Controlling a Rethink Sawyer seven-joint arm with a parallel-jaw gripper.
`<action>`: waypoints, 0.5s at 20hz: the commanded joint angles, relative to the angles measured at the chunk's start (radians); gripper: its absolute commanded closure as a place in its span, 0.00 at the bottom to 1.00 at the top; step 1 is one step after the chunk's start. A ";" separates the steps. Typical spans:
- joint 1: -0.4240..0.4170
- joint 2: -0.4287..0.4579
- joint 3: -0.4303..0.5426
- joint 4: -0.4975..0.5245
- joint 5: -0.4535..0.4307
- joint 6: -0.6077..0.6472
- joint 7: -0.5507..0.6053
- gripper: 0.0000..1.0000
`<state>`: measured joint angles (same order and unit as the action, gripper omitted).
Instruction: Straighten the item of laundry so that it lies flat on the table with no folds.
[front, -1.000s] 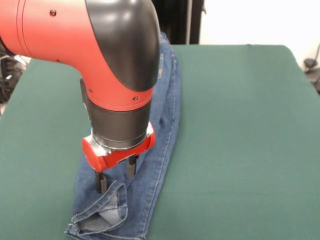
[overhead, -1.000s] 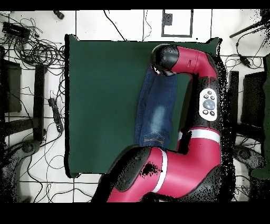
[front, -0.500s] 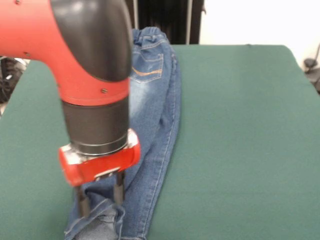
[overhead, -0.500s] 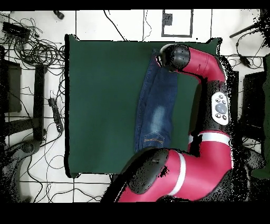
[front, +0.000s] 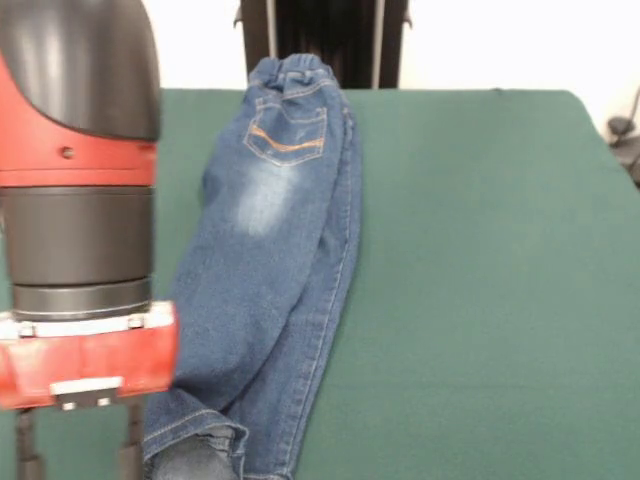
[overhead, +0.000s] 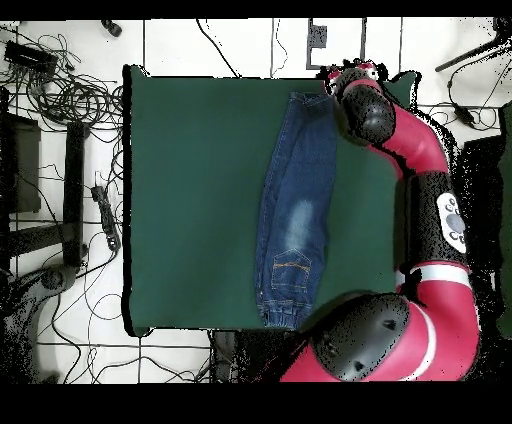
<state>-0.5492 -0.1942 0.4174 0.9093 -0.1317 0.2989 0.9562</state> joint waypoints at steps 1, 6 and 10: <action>-0.003 0.024 0.229 0.209 -0.044 -0.030 0.003 0.00; 0.140 0.014 0.019 0.040 -0.011 0.297 0.060 0.00; 0.244 0.056 -0.130 -0.151 -0.053 0.621 0.067 0.00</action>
<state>-0.4797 -0.1865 0.3673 0.8486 -0.1352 0.4883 0.9562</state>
